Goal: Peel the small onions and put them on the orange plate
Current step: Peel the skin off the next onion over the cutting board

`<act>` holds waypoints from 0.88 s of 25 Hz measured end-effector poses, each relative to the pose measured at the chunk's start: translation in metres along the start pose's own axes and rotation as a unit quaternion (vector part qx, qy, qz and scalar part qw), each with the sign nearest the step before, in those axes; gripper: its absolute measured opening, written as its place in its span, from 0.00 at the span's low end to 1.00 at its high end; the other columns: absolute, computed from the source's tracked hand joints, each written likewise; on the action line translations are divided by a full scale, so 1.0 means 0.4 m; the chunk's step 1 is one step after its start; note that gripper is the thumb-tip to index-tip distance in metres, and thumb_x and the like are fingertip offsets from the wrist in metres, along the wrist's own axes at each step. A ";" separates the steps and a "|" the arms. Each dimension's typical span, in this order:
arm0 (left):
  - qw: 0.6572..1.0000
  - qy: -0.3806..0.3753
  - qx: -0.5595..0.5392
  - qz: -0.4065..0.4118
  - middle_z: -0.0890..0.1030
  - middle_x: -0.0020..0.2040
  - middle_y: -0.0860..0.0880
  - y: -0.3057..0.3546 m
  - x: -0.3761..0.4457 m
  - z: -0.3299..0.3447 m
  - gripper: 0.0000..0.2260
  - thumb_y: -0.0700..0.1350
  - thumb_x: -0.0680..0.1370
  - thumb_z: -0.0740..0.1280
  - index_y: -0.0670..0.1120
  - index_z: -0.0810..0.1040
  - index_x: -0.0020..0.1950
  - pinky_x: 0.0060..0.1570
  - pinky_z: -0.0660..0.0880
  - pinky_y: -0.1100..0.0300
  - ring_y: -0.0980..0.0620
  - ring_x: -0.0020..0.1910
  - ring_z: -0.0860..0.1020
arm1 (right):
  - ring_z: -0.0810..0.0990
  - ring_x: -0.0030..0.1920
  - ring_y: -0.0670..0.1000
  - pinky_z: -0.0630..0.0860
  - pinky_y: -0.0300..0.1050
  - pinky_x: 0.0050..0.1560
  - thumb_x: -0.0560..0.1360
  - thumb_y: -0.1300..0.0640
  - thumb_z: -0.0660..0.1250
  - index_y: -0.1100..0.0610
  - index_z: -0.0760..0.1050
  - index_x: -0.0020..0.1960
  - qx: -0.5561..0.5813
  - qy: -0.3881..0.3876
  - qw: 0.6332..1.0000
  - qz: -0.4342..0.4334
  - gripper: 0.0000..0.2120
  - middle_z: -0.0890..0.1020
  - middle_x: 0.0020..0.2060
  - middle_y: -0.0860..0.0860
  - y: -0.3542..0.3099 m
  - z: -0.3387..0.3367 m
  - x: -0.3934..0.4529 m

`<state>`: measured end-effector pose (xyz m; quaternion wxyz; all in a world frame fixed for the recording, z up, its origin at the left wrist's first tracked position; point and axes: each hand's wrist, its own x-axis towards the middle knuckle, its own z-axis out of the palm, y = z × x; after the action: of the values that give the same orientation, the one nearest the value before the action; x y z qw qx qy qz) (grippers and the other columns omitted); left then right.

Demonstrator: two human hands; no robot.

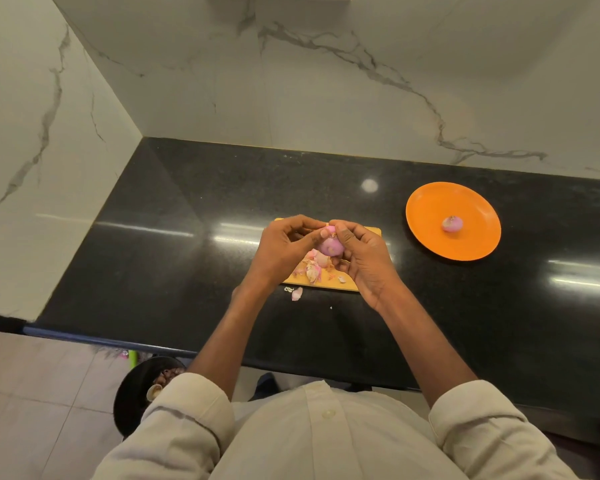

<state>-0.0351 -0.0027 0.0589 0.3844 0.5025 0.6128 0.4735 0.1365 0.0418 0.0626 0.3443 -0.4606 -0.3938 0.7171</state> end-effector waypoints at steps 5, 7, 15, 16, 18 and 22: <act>0.998 -0.052 0.042 0.017 0.89 0.50 0.46 0.013 0.008 -0.026 0.10 0.44 0.80 0.76 0.41 0.87 0.59 0.54 0.86 0.42 0.49 0.50 0.89 | 0.80 0.48 0.58 0.74 0.44 0.39 0.82 0.49 0.69 0.57 0.84 0.59 -0.043 0.007 0.999 -0.023 0.13 0.84 0.55 0.64 -0.002 -0.008 -0.001; 0.994 -0.075 0.066 0.034 0.89 0.51 0.46 0.028 0.010 -0.032 0.12 0.45 0.80 0.76 0.42 0.86 0.60 0.53 0.87 0.45 0.51 0.51 0.89 | 0.80 0.45 0.55 0.74 0.40 0.35 0.83 0.47 0.69 0.58 0.85 0.59 -0.067 0.007 0.997 -0.035 0.15 0.85 0.52 0.63 -0.009 -0.010 0.002; 0.971 -0.096 0.205 0.076 0.83 0.37 0.45 0.063 0.011 -0.015 0.06 0.42 0.80 0.75 0.43 0.80 0.49 0.38 0.81 0.44 0.46 0.34 0.82 | 0.73 0.28 0.42 0.69 0.38 0.28 0.83 0.49 0.68 0.60 0.86 0.56 -0.168 0.008 0.983 -0.072 0.15 0.81 0.33 0.50 -0.025 -0.004 -0.002; 0.968 -0.093 0.218 0.080 0.82 0.36 0.45 0.067 0.010 -0.008 0.05 0.41 0.80 0.74 0.44 0.79 0.49 0.37 0.80 0.44 0.46 0.33 0.80 | 0.74 0.28 0.42 0.69 0.38 0.28 0.83 0.49 0.68 0.60 0.86 0.55 -0.175 0.007 0.982 -0.077 0.15 0.81 0.33 0.51 -0.027 -0.003 -0.002; 0.965 -0.084 0.231 0.093 0.81 0.35 0.46 0.072 0.007 0.006 0.06 0.41 0.80 0.73 0.45 0.77 0.47 0.35 0.79 0.44 0.44 0.33 0.80 | 0.75 0.29 0.41 0.69 0.38 0.28 0.83 0.49 0.68 0.60 0.85 0.55 -0.176 0.011 0.981 -0.077 0.15 0.82 0.34 0.51 -0.028 -0.006 -0.001; 0.959 -0.046 0.258 0.105 0.79 0.32 0.50 0.070 0.009 0.018 0.10 0.43 0.79 0.73 0.50 0.73 0.45 0.34 0.80 0.45 0.46 0.32 0.81 | 0.75 0.29 0.41 0.69 0.38 0.30 0.82 0.46 0.69 0.59 0.86 0.53 -0.165 0.016 0.984 -0.068 0.15 0.81 0.33 0.49 -0.034 -0.013 0.002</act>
<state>-0.0221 0.0037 0.0841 0.2177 0.6673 0.6396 0.3134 0.1429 0.0501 0.0727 0.3177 -0.4951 -0.5310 0.6099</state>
